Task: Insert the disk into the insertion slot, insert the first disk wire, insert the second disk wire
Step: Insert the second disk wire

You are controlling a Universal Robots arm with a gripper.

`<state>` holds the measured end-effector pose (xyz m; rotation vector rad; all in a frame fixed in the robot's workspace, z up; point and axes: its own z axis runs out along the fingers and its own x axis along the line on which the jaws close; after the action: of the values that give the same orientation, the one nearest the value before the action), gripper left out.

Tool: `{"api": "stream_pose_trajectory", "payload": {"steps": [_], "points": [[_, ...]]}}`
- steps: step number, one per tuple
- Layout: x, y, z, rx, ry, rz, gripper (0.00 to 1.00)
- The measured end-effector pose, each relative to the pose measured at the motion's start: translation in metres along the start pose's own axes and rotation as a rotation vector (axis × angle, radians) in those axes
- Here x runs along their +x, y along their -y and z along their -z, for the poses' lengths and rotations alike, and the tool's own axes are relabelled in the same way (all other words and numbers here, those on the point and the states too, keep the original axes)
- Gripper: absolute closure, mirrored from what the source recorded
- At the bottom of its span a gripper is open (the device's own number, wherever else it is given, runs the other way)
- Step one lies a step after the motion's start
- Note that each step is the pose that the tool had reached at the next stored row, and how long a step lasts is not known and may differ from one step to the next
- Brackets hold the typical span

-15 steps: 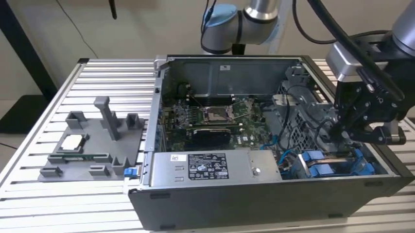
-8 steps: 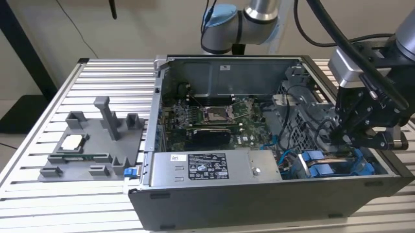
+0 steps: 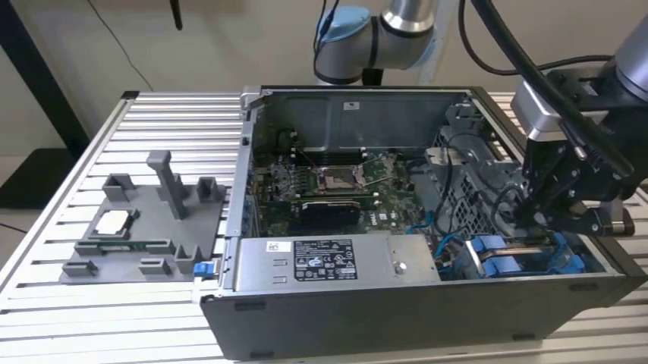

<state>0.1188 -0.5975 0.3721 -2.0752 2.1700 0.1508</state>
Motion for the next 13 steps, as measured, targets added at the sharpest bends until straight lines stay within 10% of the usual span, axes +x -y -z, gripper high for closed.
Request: {"api": "stream_pose_trajectory", "payload": {"steps": [13], "points": [[0.0017,0.0065,-0.0122,0.0126,0.0137,0.002,0.84]]}}
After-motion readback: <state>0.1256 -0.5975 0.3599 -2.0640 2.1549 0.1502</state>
